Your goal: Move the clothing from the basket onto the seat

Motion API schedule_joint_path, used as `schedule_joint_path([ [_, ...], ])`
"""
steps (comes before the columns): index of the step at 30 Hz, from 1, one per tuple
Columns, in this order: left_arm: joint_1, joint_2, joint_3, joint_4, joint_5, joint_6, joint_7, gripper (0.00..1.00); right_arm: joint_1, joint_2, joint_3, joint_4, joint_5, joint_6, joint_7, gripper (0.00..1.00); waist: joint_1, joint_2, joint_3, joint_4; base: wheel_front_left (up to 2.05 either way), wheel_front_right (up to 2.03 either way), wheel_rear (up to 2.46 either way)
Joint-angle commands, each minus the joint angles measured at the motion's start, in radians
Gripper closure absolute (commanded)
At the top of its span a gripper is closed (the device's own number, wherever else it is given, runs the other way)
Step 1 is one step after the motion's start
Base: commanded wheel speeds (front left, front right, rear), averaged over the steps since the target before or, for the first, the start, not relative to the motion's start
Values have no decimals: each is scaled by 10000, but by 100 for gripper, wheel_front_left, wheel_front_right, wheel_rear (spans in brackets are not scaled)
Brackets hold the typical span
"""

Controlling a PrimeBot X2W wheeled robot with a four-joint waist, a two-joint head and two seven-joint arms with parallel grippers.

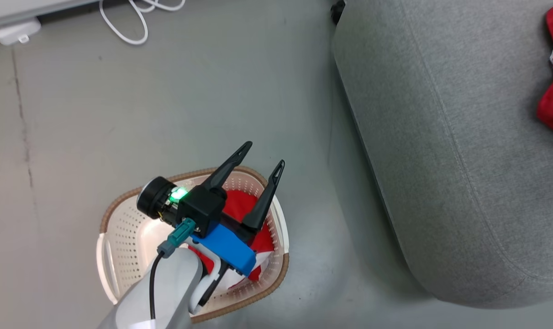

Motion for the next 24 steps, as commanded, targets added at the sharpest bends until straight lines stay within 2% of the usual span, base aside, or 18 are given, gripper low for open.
schedule_joint_path([
  [1,91,-34,2,30,-81,-70,-27,0,260,-54,99,23,-25,1,27,0,-1,0,-294,27,0,0,0],
  [7,586,-293,199,190,-364,-70,-26,0,966,-131,498,-430,80,1,171,0,-1,0,-1382,245,0,0,0],
  [11,1102,-490,590,225,-442,-70,-28,0,1767,104,742,-1264,208,1,451,0,-1,0,-2052,365,0,0,0],
  [24,2644,-1072,2211,227,-175,-68,-27,0,5513,1725,1808,-6342,477,1,998,0,-1,0,-3652,1066,0,0,0],
])
